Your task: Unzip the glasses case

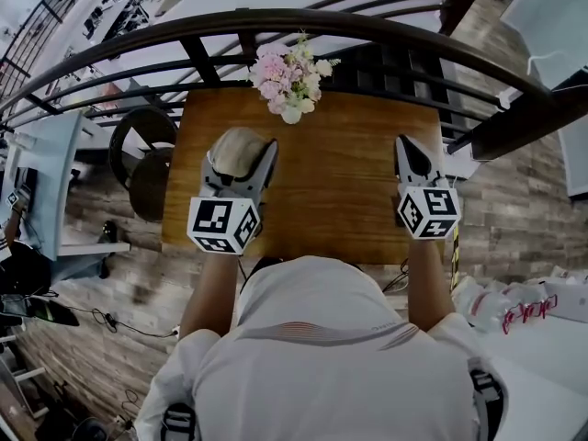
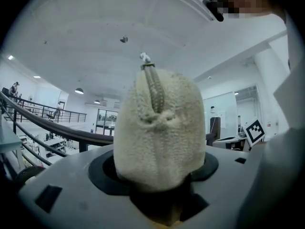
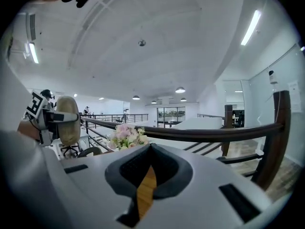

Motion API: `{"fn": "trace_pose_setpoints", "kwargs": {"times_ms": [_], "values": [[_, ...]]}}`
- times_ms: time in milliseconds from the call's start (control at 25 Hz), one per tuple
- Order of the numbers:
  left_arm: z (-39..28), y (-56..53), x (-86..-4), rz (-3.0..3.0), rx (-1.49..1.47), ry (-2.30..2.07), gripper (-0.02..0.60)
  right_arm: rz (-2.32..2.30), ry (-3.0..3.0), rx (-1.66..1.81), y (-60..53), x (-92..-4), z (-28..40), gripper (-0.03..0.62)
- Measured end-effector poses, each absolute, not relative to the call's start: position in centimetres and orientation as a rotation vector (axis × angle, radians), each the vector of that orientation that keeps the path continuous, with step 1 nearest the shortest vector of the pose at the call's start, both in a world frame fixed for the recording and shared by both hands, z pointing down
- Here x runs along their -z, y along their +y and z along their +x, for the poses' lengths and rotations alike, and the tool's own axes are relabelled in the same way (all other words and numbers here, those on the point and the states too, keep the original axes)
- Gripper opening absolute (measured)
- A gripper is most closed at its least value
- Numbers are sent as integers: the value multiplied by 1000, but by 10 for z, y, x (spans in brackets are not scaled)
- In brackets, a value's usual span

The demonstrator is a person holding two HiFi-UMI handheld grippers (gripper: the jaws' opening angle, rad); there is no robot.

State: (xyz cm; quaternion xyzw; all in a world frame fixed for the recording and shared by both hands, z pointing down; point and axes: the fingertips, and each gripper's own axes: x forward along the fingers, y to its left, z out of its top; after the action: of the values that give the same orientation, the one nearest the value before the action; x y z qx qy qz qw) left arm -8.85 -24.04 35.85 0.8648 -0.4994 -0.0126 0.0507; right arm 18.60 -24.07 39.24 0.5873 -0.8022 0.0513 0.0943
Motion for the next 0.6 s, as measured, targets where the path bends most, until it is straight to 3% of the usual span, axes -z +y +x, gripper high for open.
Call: {"fn": "trace_pose_setpoints", "kwargs": {"times_ms": [600], "values": [[-83,-236,-368,2622,11,-1491,295,1677,-2434,-121,-230,-388,169,51]]}}
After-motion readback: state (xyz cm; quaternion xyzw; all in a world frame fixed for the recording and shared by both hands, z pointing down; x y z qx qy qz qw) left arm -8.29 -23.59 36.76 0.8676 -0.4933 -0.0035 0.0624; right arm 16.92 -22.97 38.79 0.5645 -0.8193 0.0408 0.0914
